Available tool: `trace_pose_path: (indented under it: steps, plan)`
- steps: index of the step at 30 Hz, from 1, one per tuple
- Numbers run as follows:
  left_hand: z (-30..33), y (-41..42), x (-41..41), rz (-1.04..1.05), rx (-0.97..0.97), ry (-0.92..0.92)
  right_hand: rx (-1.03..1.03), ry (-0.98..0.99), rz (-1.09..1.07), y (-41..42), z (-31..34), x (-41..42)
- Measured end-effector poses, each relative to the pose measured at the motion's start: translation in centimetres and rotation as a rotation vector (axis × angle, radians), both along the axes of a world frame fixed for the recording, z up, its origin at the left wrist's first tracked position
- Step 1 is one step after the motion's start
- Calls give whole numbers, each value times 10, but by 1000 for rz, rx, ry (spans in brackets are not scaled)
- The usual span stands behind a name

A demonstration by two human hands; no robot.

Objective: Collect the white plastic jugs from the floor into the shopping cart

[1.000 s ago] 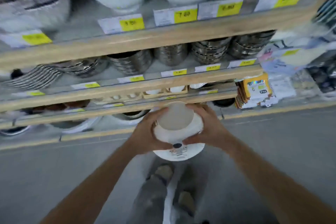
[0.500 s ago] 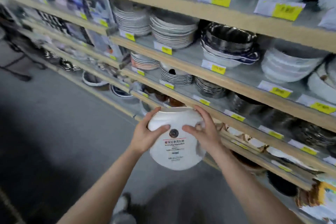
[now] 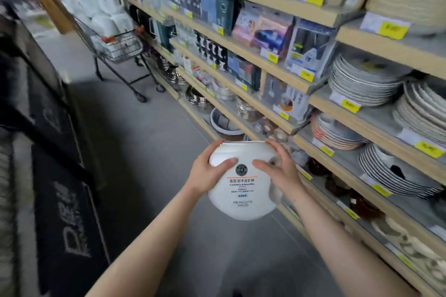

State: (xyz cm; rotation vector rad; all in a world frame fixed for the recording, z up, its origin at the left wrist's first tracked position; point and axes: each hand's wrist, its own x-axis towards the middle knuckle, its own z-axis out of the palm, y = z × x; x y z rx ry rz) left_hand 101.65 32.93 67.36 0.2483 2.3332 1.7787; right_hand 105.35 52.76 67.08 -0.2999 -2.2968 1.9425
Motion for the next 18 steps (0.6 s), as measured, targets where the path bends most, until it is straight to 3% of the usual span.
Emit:
trace_pose_path:
  steps: [18]
  plan:
    - [2, -187, -387, 435, -21, 10, 42, -40, 433, -187, 9, -470]
